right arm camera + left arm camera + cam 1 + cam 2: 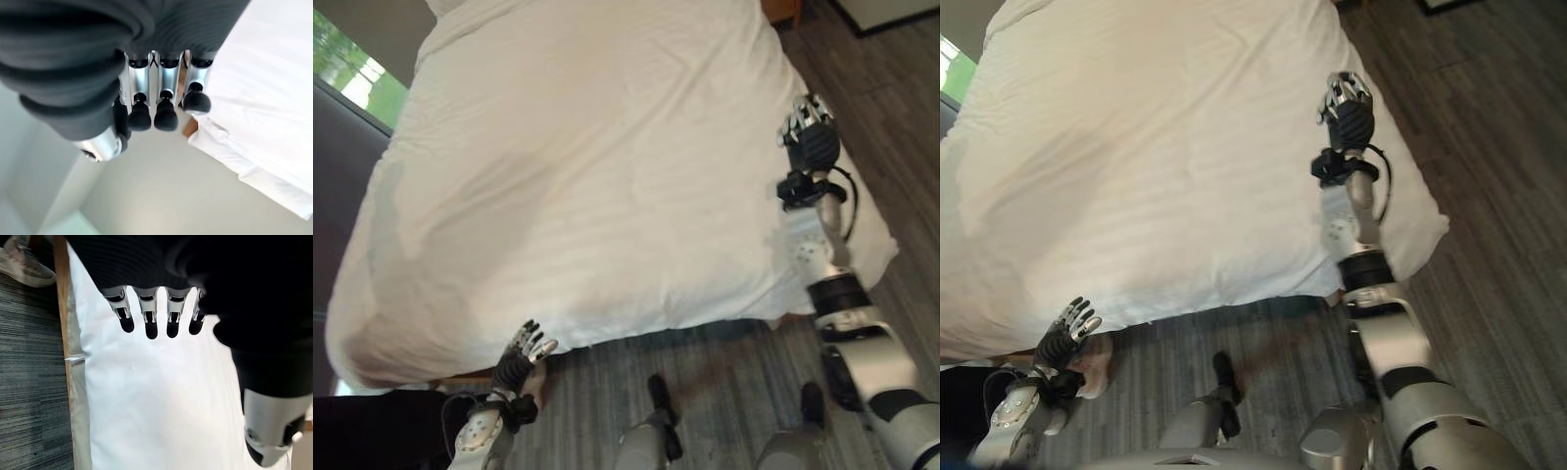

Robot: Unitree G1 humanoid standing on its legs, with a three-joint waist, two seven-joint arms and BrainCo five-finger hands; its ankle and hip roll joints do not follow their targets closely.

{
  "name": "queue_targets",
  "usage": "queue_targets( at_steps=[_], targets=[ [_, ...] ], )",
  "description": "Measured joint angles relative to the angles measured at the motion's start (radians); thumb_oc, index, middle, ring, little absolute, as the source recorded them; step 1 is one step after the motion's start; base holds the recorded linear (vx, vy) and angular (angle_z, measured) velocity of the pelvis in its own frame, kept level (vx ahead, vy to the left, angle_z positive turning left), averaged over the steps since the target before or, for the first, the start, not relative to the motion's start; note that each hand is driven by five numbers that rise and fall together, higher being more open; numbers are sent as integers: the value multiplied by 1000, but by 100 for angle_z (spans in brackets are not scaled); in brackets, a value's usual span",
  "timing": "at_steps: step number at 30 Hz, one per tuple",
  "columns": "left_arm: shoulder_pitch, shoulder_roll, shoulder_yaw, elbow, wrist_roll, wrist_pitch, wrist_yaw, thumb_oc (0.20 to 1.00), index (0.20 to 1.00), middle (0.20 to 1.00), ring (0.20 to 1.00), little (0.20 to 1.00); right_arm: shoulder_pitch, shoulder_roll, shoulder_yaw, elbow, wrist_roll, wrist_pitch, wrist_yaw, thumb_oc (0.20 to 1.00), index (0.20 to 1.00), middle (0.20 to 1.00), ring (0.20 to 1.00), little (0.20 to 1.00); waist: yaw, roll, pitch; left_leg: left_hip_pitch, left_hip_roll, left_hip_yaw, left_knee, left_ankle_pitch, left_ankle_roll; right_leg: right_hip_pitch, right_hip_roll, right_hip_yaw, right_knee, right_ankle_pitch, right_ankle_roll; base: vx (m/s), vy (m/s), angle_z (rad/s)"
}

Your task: Making the bed.

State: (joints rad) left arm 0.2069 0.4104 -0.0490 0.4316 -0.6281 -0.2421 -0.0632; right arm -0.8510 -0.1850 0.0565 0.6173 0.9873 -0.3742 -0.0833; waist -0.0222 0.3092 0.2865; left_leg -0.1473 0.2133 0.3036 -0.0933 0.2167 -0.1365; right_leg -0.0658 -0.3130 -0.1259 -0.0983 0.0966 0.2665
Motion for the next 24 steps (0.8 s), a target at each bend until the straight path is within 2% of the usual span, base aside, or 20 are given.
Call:
queue_targets(
  at_steps=[2, 4, 6, 8, 10, 13, 14, 16, 17, 18, 19, 20, 21, 22, 23, 24],
  targets=[
    [3, -22, -24, 32, -29, -7, 6, 1000, 1000, 1000, 1000, 1000, 40, 47, -29, 62, 57, -11, -6, 200, 200, 200, 200, 200, -6, 34, 3, -31, 1, 9, 0, 1, 1, -41, 1, 15, 1, 2, -7, -117, 1, -12],
    [-9, -24, -32, 77, -36, -6, 3, 1000, 1000, 1000, 1000, 1000, 90, 37, -30, 161, 95, -4, 16, 200, 200, 200, 200, 200, -14, 50, 5, -56, 0, 24, 0, 6, 4, -84, -1, 34, 12, 6, -1, -78, -7, -20],
    [-18, -24, -34, 104, -36, -1, -13, 1000, 1000, 1000, 1000, 1000, 105, 23, 11, 174, 93, 17, 83, 200, 200, 200, 200, 200, -48, 53, 6, -63, -3, 37, 0, 8, 6, -104, -5, 47, 11, 11, 3, -58, -16, -14],
    [-22, -18, -34, 104, -36, 0, -27, 1000, 1000, 1000, 1000, 1000, 63, 37, 20, 200, 94, 50, 92, 200, 200, 200, 200, 200, -58, 53, 7, -61, -2, 44, 0, 5, 3, -105, -5, 54, 7, 11, 3, -33, -7, -17],
    [-64, -17, -43, 133, -35, 0, -32, 1000, 1000, 1000, 1000, 1000, 57, 1, 40, 225, 80, 104, 125, 200, 200, 200, 200, 200, -67, 56, 8, -65, 8, 67, -1, -7, -13, -147, 1, 82, 30, -3, 5, -14, 6, -27],
    [-66, -23, -40, 141, -27, 2, -31, 1000, 1000, 1000, 1000, 1000, 61, -49, 42, 190, 70, 155, 172, 200, 200, 200, 200, 200, -90, 56, 11, -76, 11, 80, 0, -7, -12, -181, 5, 104, 54, -9, 5, 34, -9, -17],
    [-79, -26, -46, 146, -20, 0, -22, 1000, 1000, 1000, 1000, 1000, 90, -52, 31, 162, 72, 151, 177, 200, 200, 200, 200, 200, -106, 47, 15, -72, 19, 91, -1, -13, -20, -190, 7, 112, 62, -13, 4, 100, -11, -27],
    [-143, -31, -53, 289, 11, 3, -3, 1000, 1000, 1000, 1000, 1000, 138, -33, -3, 130, 72, 135, 182, 200, 200, 200, 200, 200, -132, 32, 20, -57, 24, 115, -1, -15, -24, -203, 19, 135, 68, -17, -2, 115, -12, -41],
    [-195, -46, -40, 327, 21, 9, 20, 1000, 1000, 1000, 1000, 1000, 179, -74, -36, 132, 72, 128, 169, 200, 200, 200, 200, 200, -163, 10, 30, -40, 34, 140, -2, -20, -30, -200, 28, 157, 58, -10, -4, 155, -3, -38],
    [-212, -63, -15, 339, 21, 16, 42, 1000, 1000, 1000, 1000, 1000, 212, -119, -102, 152, 72, 127, 146, 200, 200, 200, 200, 200, -170, 5, 30, -33, 37, 147, -1, -23, -33, -195, 32, 161, 54, -10, -4, 127, 7, -35],
    [-197, -71, -1, 347, 20, 18, 61, 1000, 1000, 1000, 1000, 1000, 249, -162, -163, 177, 74, 111, 117, 200, 200, 200, 200, 200, -169, 2, 30, -25, 39, 153, -6, -24, -35, -187, 34, 164, 47, -6, -8, 116, 2, -41],
    [-143, -76, 20, 344, 20, 8, 71, 1000, 1000, 1000, 1000, 1000, 333, -256, -293, 187, 74, 74, 61, 200, 200, 200, 200, 200, -200, -8, 38, -12, 44, 181, -1, -26, -37, -192, 42, 188, 37, 6, -9, 70, 4, -50],
    [-109, -76, 27, 340, 20, 4, 74, 1000, 1000, 1000, 1000, 1000, 368, -285, -337, 187, 76, 47, 37, 200, 200, 200, 200, 200, -210, -11, 40, -6, 46, 192, -5, -27, -38, -191, 45, 197, 25, 10, -11, 70, -7, -52],
    [-80, -76, 34, 339, 20, 4, 82, 1000, 1000, 1000, 1000, 1000, 401, -322, -375, 182, 76, 17, 20, 288, 288, 288, 288, 288, -249, -18, 44, 2, 49, 202, -3, -31, -42, -191, 49, 208, 15, 13, -12, 28, -64, -45],
    [-60, -76, 49, 339, 18, 6, 94, 1000, 1000, 1000, 1000, 1000, 422, -353, -383, 182, 72, 3, 0, 1000, 1000, 1000, 1000, 1000, -265, -31, 55, 20, 48, 214, -1, -31, -42, -190, 54, 230, 12, 23, -13, 5, -73, -57],
    [-46, -81, 66, 339, 13, 16, 115, 1000, 1000, 1000, 1000, 1000, 453, -368, -382, 164, 64, 5, -17, 1000, 1000, 1000, 1000, 1000, -282, -53, 67, 49, 52, 206, 4, -34, -45, -192, 68, 252, 18, 26, -16, 3, -128, -101]
  ],
)
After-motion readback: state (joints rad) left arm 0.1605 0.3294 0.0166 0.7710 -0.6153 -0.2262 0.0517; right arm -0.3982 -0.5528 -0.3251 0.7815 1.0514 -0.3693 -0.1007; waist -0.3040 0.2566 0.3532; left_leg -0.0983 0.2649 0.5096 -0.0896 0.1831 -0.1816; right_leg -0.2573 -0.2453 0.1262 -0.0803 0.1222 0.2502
